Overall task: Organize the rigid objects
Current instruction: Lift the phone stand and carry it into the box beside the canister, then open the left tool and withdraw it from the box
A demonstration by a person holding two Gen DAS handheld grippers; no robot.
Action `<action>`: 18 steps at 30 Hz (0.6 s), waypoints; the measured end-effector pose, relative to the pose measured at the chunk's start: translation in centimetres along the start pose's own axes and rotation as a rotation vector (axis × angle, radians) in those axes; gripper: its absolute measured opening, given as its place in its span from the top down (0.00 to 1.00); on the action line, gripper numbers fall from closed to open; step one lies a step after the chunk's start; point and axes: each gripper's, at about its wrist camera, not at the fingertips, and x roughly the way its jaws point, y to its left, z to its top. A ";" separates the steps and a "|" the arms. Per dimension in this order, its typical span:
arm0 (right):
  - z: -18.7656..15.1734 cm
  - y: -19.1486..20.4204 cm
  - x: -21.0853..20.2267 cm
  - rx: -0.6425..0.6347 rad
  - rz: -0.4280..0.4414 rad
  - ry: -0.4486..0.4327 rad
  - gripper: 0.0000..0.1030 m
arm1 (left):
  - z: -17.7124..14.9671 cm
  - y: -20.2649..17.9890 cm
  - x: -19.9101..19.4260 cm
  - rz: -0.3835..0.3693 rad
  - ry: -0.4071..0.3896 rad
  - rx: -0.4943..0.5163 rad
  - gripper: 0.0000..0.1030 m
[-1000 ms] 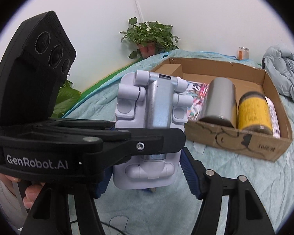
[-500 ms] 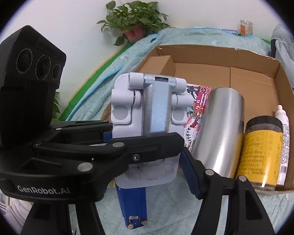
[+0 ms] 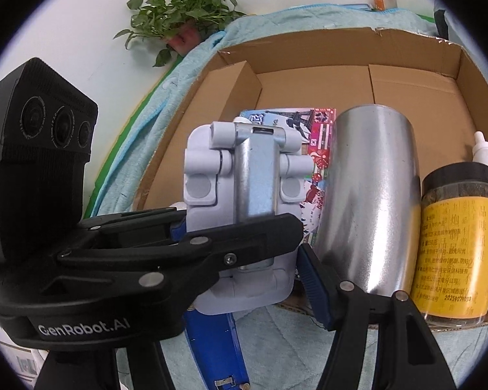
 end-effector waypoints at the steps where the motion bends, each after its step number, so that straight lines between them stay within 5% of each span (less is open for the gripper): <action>1: 0.0 0.0 0.1 0.007 -0.007 0.009 0.39 | 0.0 0.0 0.1 0.011 0.002 0.001 0.78; 3: -0.1 -0.2 0.1 0.028 -0.018 0.011 0.39 | 0.1 0.1 0.0 0.067 -0.016 -0.004 0.72; 5: -0.2 -0.4 -0.4 0.054 -0.029 -0.004 0.39 | 0.2 0.3 -0.7 0.086 -0.042 -0.009 0.51; 8: -0.7 -0.5 -1.5 0.072 -0.018 -0.020 0.35 | -0.2 0.2 -3.0 0.102 -0.132 -0.001 0.34; 14: -4.5 0.8 -5.1 -0.020 -0.118 -0.189 0.22 | -3.8 -1.9 -8.6 0.312 -0.377 0.088 0.01; 18: -8.5 1.5 -6.0 -0.108 -0.291 -0.303 0.21 | -8.0 -3.3 -10.7 0.457 -0.510 0.164 0.01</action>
